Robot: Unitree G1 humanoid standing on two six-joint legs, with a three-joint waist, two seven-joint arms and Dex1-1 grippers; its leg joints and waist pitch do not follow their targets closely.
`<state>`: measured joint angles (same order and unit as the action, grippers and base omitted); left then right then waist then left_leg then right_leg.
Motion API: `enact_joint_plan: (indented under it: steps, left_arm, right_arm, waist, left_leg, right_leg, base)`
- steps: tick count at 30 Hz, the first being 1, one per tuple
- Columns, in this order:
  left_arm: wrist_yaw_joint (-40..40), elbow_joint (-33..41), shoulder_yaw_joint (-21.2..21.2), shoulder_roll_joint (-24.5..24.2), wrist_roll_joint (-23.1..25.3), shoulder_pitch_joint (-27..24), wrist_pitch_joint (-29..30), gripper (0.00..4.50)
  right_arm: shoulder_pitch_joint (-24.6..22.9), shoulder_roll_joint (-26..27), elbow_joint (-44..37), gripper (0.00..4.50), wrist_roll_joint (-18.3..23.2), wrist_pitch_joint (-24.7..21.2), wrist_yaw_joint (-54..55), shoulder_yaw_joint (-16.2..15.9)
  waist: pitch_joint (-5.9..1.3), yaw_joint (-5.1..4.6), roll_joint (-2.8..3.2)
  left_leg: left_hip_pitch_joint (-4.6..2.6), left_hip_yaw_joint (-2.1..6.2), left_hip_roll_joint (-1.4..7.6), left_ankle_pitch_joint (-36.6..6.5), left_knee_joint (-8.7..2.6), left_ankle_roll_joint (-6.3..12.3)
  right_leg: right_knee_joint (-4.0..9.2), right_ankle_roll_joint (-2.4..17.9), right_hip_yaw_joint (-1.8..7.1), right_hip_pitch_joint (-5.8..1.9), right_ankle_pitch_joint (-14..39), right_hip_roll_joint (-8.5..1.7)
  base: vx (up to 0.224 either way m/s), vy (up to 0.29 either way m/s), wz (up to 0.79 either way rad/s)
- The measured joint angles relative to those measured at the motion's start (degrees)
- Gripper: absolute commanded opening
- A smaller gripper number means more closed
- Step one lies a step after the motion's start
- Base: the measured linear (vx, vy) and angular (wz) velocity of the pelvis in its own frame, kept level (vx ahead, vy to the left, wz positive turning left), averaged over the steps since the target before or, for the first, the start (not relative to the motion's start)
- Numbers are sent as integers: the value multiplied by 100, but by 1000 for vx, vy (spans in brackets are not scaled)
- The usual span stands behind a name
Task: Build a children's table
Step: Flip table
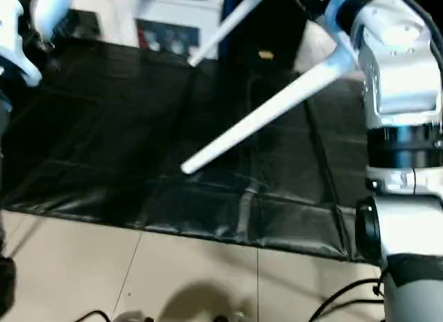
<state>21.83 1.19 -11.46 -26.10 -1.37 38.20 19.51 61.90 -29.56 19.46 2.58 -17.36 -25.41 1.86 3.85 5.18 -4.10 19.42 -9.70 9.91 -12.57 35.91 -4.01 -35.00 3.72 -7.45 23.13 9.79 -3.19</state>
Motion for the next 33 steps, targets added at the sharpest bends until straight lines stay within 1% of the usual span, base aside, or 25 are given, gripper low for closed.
enact_joint_plan:
  steps: [1, 2, 3, 5, 6, 7, 8, 10, 12, 13, 14, 16, 17, 19, 20, 24, 28, 31, 33]
  left_arm:
    - [-46, 19, -54, 60, -11, -13, 89, 198]
    - [-90, -38, -163, 89, -22, -13, 241, 198]
    - [-111, -74, -204, 110, -22, -15, 312, 198]
    - [-250, -234, -254, 243, -105, -78, 525, 198]
    - [-325, -292, -288, 284, -129, -129, 607, 198]
    - [-398, -355, -304, 351, -133, -171, 687, 198]
    - [-465, -418, -323, 430, -134, -223, 770, 196]
    - [-475, -490, -310, 522, -134, -316, 867, 195]
    - [-476, -531, -274, 550, -134, -385, 930, 194]
    - [-475, -555, -266, 555, -132, -386, 935, 187]
    - [-475, -568, -267, 555, -129, -386, 935, 187]
    - [-470, -602, -248, 554, -127, -388, 907, 183]
    - [-469, -606, -206, 557, -126, -389, 904, 181]
    - [-463, -617, -54, 564, -115, -409, 875, 177]
    - [-453, -621, 34, 571, -114, -467, 793, 173]
    - [-399, -736, 73, 581, -103, -639, 609, 165]
    - [-245, -934, 169, 578, -99, -856, 351, 160]
    - [-217, -1154, 231, 549, -109, -962, 170, 159]
    - [-173, -1283, 237, 517, -132, -1049, 43, 157]
  right_arm:
    - [10, 17, 24, 310, 54, 176, -143, 22]
    - [50, 55, 20, 330, 145, 410, -367, 12]
    - [68, 64, 6, 341, 148, 497, -447, -5]
    - [116, 123, -55, 362, 325, 831, -807, 7]
    - [118, 137, -138, 362, 418, 966, -940, 10]
    - [118, 172, -203, 374, 481, 1105, -1079, -3]
    - [118, 195, -289, 395, 595, 1234, -1254, -8]
    - [117, 220, -357, 400, 754, 1380, -1492, -6]
    - [117, 245, -389, 433, 918, 1505, -1684, 10]
    - [117, 249, -410, 441, 974, 1525, -1753, 19]
    - [111, 293, -433, 441, 1114, 1524, -1872, 69]
    - [63, 406, -574, 444, 1387, 1489, -2048, 163]
    - [58, 446, -626, 447, 1477, 1470, -2127, 156]
    - [29, 499, -808, 449, 1643, 1359, -2161, 157]
    - [-100, 518, -1081, 450, 1812, 1264, -2150, 174]
    - [-391, 589, -1550, 450, 2062, 994, -2066, 217]
    - [-1040, 732, -2308, 450, 2259, 502, -1835, 159]
    - [-1548, 814, -2668, 450, 2267, 7, -1577, -31]
    - [-1995, 809, -2974, 450, 2261, -330, -1351, -161]
  waist:
    - [1, -5, 2]
    - [1, -21, 6]
    - [1, -27, 5]
    - [-1, -15, -1]
    - [-1, -16, -1]
    - [-2, -9, -3]
    - [-3, 3, -9]
    - [0, 23, -19]
    - [0, 48, -28]
    - [0, 64, -28]
    - [0, 73, -28]
    - [1, 76, -27]
    - [1, 76, -27]
    - [2, 76, -27]
    - [1, 69, -28]
    - [4, -18, -24]
    - [5, -29, -22]
    - [4, -23, -24]
    - [2, -12, -27]
  left_leg:
    - [-1, -8, -2, -1, 3, 13]
    - [-1, -18, -5, -5, 12, 23]
    - [2, -18, -5, -8, 20, 27]
    - [17, -12, -4, -13, 39, 37]
    - [21, -12, -5, -14, 39, 39]
    - [26, -12, -5, -14, 40, 41]
    - [47, -4, -5, -14, 42, 43]
    - [69, -2, -4, -9, 42, 51]
    - [79, 0, -2, -11, 39, 53]
    - [89, 1, -2, -12, 39, 55]
    - [98, 1, -2, -10, 39, 65]
    - [106, 0, -2, -2, 39, 94]
    - [110, -1, -2, -2, 40, 98]
    - [119, -1, -2, -2, 40, 99]
    - [118, -1, -2, -3, 40, 100]
    - [112, -3, -1, -2, 38, 98]
    - [99, -3, 4, -13, 31, 61]
    - [96, -2, 4, -7, 32, 50]
    - [87, 0, 3, -4, 31, 50]
  right_leg:
    - [7, -3, 1, -9, 0, -7]
    - [6, -10, 5, -15, -1, -16]
    - [6, -14, 6, -17, -2, -16]
    - [7, -19, 6, -19, -3, -16]
    - [7, -20, 9, -19, -3, -17]
    - [6, -24, 10, -19, -6, -16]
    - [6, -32, 9, -12, -12, -16]
    - [1, -34, 12, -5, -22, -16]
    - [-3, -38, 15, -2, -24, -14]
    - [-3, -35, 14, 3, -25, -13]
    - [-3, -26, 14, 9, -31, -14]
    - [-1, -21, 15, 14, -33, -14]
    - [0, -21, 16, 17, -32, -14]
    - [3, -21, 16, 23, -33, -15]
    - [3, -22, 16, 23, -32, -15]
    - [-2, -22, 18, 25, -32, -13]
    - [-1, -44, 18, 21, -21, -7]
    - [-1, -47, 18, 18, -31, -7]
    - [4, -50, 17, 6, -33, -7]
  base:
    - [0, 0, 0]
    - [0, 0, 0]
    - [0, 0, 0]
    - [0, 0, 0]
    - [0, 0, 0]
    - [0, 0, 0]
    - [0, 0, 0]
    - [0, 0, 0]
    - [0, 0, 0]
    - [0, 0, 0]
    - [0, 0, 0]
    - [0, 0, 0]
    - [0, 0, 0]
    - [0, 0, 0]
    - [0, 0, 0]
    - [0, 0, 0]
    - [0, 0, 0]
    - [0, 0, 0]
    - [0, 0, 0]
